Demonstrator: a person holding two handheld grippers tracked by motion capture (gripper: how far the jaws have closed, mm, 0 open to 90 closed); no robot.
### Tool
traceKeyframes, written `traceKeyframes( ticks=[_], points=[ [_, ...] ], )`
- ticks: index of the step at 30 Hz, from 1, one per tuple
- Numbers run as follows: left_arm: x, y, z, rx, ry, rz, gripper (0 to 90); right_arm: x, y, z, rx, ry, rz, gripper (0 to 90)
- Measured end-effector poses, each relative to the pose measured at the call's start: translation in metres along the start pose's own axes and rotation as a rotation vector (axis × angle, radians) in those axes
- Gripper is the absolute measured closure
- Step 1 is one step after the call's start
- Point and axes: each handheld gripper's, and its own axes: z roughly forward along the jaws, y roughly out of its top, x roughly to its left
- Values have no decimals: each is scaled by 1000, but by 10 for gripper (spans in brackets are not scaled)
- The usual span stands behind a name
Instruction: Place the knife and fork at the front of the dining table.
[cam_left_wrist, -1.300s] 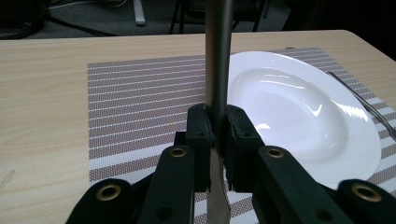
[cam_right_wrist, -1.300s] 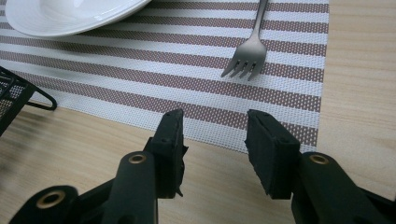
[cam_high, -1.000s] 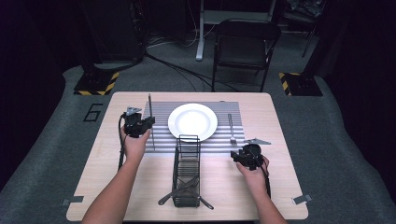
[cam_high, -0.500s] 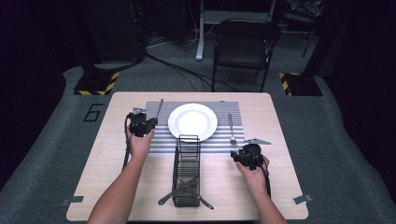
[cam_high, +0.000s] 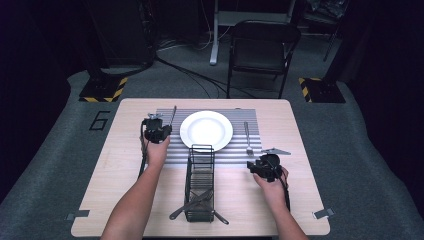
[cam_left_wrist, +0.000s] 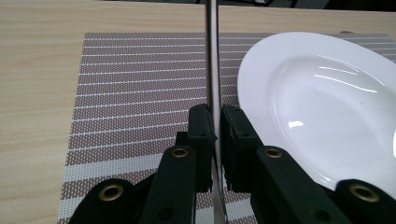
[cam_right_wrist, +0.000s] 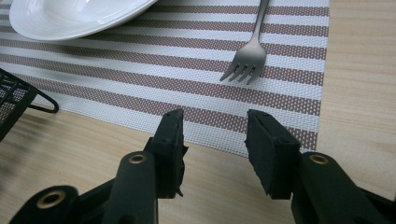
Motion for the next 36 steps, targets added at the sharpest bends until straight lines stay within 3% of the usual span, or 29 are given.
traceKeyframes(
  ticks=[8, 13, 19, 26, 36],
  points=[
    [4, 2, 17, 68, 54, -77, 824, -1, 0, -1, -2, 7, 7, 567],
    [4, 2, 23, 67, 65, -91, 824, 0, 0, -2, -4, 10, 6, 568],
    [10, -4, 35, 77, 77, -139, 824, 1, 0, -1, -1, 16, 1, 568],
    [13, -7, 43, 90, 103, -155, 824, 1, 0, -1, -5, 21, 3, 568],
    [9, -2, 53, 129, 126, -141, 822, 2, 0, -1, -5, 34, 2, 568]
  ],
)
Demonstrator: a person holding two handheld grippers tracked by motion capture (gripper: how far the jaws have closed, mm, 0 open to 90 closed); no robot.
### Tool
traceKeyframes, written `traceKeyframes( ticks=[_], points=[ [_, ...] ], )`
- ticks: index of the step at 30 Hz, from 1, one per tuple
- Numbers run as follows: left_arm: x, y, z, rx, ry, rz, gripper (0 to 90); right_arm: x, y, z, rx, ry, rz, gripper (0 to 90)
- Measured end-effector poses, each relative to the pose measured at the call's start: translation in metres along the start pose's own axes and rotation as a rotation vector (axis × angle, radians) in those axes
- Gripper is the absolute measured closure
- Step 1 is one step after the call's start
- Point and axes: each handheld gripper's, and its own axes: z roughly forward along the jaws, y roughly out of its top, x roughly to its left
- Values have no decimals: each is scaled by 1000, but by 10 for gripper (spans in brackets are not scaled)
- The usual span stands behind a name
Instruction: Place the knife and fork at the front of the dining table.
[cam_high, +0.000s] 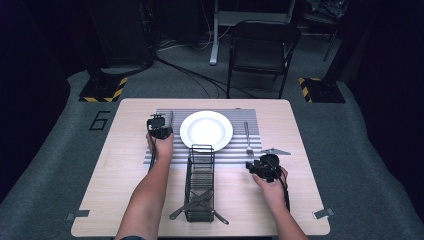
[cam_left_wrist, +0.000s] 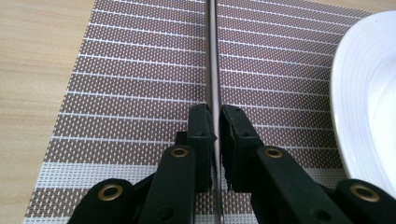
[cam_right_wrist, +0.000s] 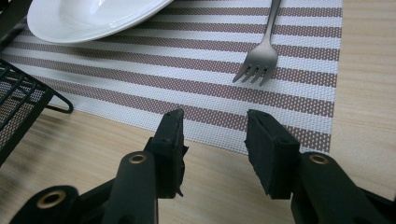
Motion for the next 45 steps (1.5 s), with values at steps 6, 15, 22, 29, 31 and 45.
traceKeyframes(
  ticks=[6, 15, 22, 29, 31, 45],
  points=[
    [1, 1, 1, -5, -5, 0, 819, 0, 0, 0, 0, 1, -6, 568],
    [2, 4, 2, 9, -16, -8, 821, 1, 0, 1, 0, 2, -2, 568],
    [3, 5, 4, 2, -17, -9, 822, 0, -1, 1, 3, 5, 4, 568],
    [3, 5, 4, 4, -23, -1, 818, 0, 0, 2, 2, 6, 1, 568],
    [4, 5, 3, 5, -24, 2, 815, 0, 0, 2, 7, 5, -1, 569],
    [13, 6, 1, -1, -28, 2, 766, 0, 0, 1, -2, 3, 8, 570]
  ],
)
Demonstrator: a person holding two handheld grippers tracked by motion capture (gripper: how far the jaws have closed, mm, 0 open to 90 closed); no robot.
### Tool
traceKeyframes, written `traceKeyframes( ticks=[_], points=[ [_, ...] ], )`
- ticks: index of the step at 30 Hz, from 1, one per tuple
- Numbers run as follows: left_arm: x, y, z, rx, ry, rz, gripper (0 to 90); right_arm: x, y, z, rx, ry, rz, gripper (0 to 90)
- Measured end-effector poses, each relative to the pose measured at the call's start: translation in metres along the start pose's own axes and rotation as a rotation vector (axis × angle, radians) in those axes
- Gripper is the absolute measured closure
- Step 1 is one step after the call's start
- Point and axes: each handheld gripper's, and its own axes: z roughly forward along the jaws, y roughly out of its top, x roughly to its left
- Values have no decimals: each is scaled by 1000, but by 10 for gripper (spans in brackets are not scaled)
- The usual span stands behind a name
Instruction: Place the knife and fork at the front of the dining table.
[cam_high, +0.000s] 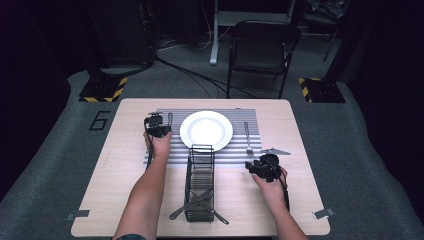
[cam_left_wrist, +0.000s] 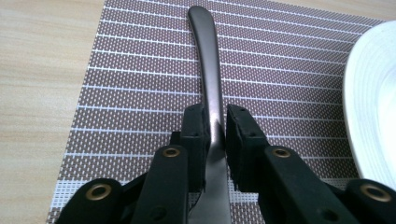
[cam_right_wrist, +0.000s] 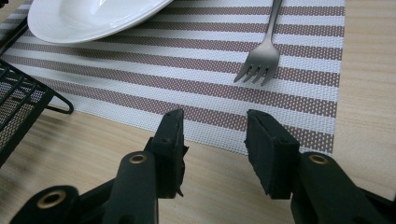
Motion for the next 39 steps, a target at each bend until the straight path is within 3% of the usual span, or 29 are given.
traceKeyframes(
  ticks=[6, 10, 16, 19, 27, 31, 39],
  points=[
    [4, 2, -8, -6, -17, 5, 722, 0, 0, 0, -1, -1, 0, 570],
    [6, 6, -18, -1, -14, 49, 677, 1, 0, -1, -2, -4, -5, 569],
    [8, 12, -38, -50, -23, 61, 623, 2, 0, -2, -6, -9, -10, 566],
    [11, 14, -46, -62, -48, 62, 581, 3, 0, -2, -9, -7, -15, 564],
    [14, 16, -74, -89, -79, 141, 533, 5, 1, -5, -32, -12, -13, 561],
    [15, 17, -93, -99, -93, 207, 521, 4, 2, -5, -36, -14, -19, 561],
    [18, 15, -119, -120, -137, 239, 497, 4, 3, -6, -40, -15, -12, 556]
  ],
)
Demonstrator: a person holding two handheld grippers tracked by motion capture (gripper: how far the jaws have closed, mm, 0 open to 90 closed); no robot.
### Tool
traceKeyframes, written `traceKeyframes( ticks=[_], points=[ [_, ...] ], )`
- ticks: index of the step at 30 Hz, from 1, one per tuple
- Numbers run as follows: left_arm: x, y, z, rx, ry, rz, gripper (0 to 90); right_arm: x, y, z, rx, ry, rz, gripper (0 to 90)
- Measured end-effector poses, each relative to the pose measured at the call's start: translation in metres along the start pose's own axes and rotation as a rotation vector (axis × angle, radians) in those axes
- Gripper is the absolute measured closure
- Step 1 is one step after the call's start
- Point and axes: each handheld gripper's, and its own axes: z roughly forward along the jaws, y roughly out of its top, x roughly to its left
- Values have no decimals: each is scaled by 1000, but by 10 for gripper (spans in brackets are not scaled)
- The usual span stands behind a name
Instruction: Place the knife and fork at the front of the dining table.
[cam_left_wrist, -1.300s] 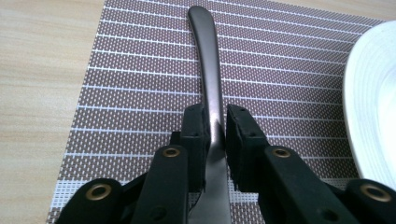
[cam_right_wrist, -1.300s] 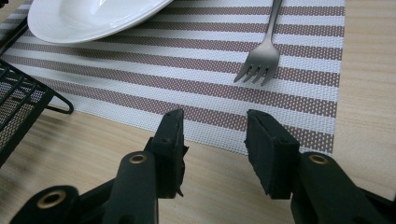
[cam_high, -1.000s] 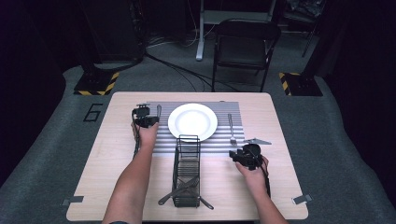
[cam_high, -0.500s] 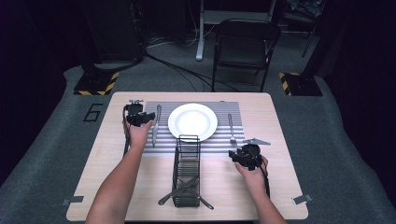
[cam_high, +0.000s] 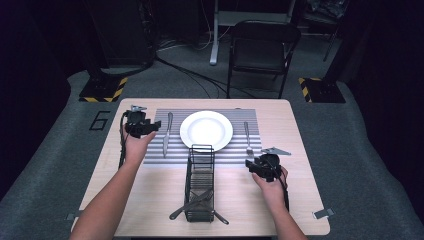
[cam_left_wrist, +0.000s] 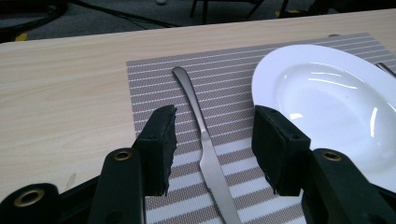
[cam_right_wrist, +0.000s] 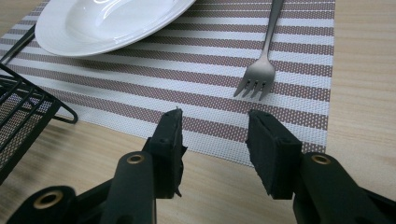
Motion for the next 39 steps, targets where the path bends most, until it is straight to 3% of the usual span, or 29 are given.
traceKeyframes(
  ticks=[5, 14, 26, 39],
  points=[
    [-1, -8, -15, 10, -33, 20, 490, -1, 1, -1, -10, -7, 6, 556],
    [0, -23, -39, -11, -48, 33, 480, 0, 0, -2, -11, -7, 3, 556],
    [-1, -45, -73, -17, -80, 100, 476, 3, 0, -3, -11, -11, -16, 555],
    [2, -90, -67, 30, -114, 102, 460, 4, -2, -1, 0, -5, -17, 555]
  ],
)
